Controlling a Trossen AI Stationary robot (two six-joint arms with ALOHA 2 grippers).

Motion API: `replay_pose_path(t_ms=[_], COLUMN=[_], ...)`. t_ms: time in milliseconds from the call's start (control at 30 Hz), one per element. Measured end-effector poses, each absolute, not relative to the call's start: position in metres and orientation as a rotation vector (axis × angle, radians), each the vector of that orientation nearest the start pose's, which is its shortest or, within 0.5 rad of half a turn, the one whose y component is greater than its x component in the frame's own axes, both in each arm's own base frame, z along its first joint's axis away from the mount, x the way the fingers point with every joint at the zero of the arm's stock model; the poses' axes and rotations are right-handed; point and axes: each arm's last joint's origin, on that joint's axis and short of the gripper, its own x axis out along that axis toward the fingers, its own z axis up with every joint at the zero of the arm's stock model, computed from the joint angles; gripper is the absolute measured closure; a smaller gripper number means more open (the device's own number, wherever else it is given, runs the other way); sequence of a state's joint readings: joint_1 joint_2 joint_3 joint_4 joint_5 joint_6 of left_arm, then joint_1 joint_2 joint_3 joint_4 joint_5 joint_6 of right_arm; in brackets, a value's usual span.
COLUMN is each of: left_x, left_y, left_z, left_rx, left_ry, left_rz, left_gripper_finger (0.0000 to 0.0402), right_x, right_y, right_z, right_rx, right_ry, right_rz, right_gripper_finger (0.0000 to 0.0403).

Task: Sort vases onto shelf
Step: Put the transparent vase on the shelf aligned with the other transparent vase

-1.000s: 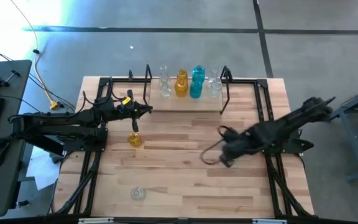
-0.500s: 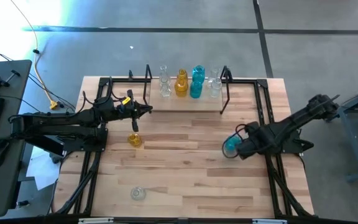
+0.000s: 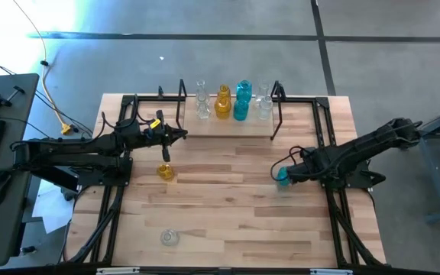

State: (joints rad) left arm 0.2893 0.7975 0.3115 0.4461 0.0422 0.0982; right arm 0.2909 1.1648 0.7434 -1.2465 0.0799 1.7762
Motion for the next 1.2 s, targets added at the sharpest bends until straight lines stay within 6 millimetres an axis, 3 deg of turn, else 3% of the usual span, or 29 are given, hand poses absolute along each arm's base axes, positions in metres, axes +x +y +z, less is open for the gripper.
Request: replay_pose_path(t_ms=[900,1200], left_x=[0.1698,0.1698], left_y=[0.0493,0.0493], left_z=[0.2271,0.2271], left_rx=[0.094,0.093], left_ry=[0.053,0.053], left_rz=[0.245,0.245], left_gripper_finger=[0.0397,0.0397], right_x=[0.1497,0.1500], right_y=[0.0365,0.0366], right_z=[0.2038,0.2038], right_rx=[0.970,0.972], right_ry=[1.044,1.042], right_rz=[-1.321,-1.319], right_gripper_finger=[0.0198,0.0247])
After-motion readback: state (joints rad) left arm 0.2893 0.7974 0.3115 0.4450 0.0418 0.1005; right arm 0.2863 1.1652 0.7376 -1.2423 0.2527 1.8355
